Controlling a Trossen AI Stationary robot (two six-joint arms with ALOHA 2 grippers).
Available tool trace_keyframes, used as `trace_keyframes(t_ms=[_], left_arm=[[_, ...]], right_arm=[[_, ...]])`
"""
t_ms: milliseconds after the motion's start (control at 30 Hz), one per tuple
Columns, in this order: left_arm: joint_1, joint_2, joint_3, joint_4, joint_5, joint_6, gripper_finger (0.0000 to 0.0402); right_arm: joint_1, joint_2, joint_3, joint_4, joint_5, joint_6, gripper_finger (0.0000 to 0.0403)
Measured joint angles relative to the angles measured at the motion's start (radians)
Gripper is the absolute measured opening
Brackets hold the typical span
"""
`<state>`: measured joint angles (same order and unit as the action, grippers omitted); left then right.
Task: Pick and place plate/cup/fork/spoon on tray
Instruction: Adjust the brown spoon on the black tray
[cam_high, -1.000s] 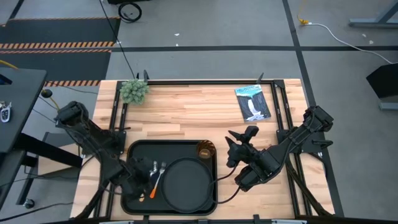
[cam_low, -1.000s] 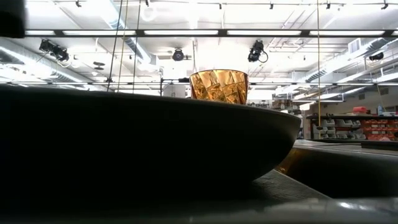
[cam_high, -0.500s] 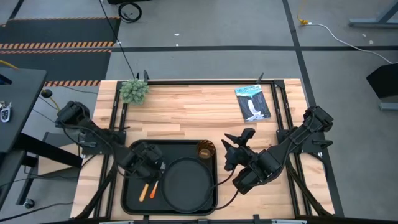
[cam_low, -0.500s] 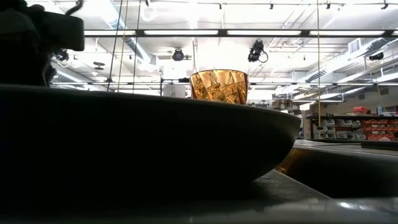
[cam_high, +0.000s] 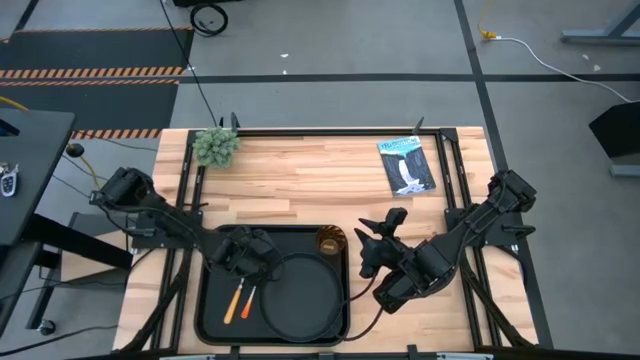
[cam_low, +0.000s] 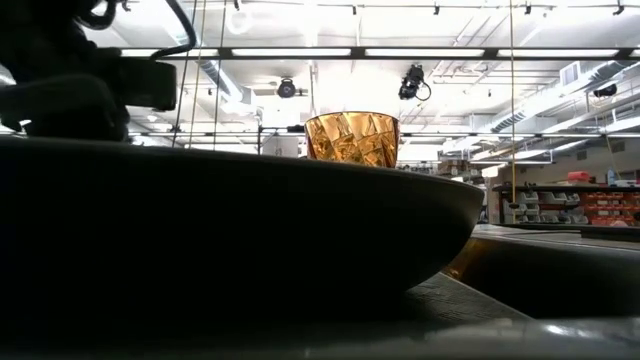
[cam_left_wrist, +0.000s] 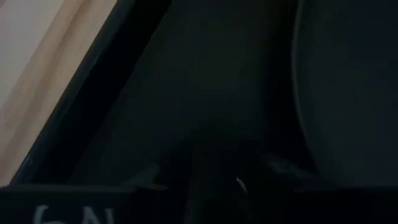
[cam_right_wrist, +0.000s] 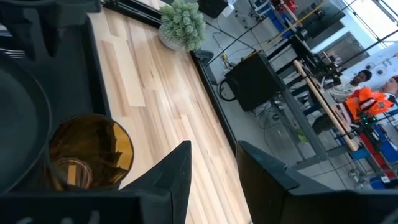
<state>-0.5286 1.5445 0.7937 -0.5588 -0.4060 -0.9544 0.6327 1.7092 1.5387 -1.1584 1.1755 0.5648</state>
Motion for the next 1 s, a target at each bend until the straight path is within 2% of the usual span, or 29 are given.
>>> trace_keyframes(t_ms=[1000], left_arm=[[0.022, 0.001, 0.0, -0.101, 0.127, -0.03, 0.0141]], right_arm=[[0.0, 0.0, 0.0, -0.001, 0.0, -0.003, 0.0134]])
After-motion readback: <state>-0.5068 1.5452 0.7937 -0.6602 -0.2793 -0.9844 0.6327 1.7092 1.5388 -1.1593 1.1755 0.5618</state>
